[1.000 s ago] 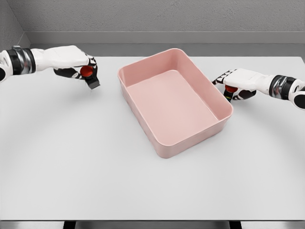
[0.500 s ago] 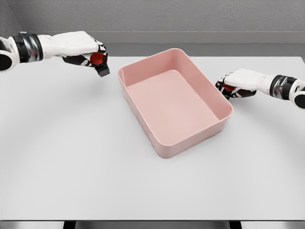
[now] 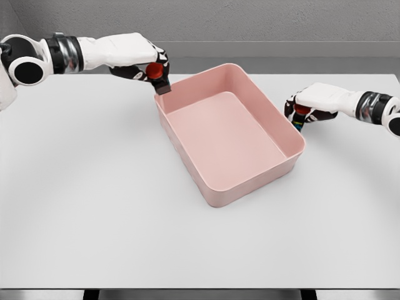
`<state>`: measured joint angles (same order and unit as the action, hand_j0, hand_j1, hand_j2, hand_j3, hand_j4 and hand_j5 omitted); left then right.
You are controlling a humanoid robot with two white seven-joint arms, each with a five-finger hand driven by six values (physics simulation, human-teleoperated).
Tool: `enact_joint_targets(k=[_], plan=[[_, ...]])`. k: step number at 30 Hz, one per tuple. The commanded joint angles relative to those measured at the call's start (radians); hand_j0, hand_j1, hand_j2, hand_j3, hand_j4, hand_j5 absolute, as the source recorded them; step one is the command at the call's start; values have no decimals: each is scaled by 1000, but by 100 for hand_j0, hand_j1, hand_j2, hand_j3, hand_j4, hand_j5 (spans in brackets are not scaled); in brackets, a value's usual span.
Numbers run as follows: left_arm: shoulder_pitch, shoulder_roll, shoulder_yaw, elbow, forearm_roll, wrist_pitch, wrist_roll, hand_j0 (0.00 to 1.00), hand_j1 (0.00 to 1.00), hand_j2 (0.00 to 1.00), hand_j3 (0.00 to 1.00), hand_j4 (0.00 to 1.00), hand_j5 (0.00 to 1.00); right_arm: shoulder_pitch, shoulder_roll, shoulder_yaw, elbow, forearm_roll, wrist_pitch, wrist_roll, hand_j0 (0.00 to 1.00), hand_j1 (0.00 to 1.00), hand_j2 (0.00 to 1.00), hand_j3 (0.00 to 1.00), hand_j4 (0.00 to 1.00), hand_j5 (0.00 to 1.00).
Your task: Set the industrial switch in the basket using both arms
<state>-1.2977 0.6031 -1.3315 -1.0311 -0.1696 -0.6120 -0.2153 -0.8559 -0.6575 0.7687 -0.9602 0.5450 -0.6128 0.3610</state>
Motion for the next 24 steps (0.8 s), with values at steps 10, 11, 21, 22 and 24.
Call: enact_joint_targets(k=[10, 11, 21, 22, 24], plan=[[0, -62, 2, 3, 9, 1, 1, 44, 44, 44, 44, 44, 44, -9, -11, -2, -20, -4, 2, 12, 42, 42, 42, 42, 42, 42], [0, -66, 2, 3, 12, 1, 1, 44, 44, 44, 44, 44, 44, -11, -13, -2, -20, -5, 2, 13, 41, 41, 41, 41, 41, 41], [5, -128, -23, 6, 15, 1, 1, 44, 44, 44, 44, 44, 44, -63, -64, -12, -77, -14, 2, 15, 41, 41, 41, 41, 41, 41], [5, -128, -23, 6, 15, 1, 1, 45, 45, 45, 45, 45, 45, -63, -70, -17, -94, -14, 2, 15, 41, 41, 41, 41, 41, 41], [5, -128, -23, 6, 15, 1, 1, 49, 49, 49, 49, 49, 49, -63, -71, -19, -109, -16, 2, 15, 41, 41, 41, 41, 41, 41]])
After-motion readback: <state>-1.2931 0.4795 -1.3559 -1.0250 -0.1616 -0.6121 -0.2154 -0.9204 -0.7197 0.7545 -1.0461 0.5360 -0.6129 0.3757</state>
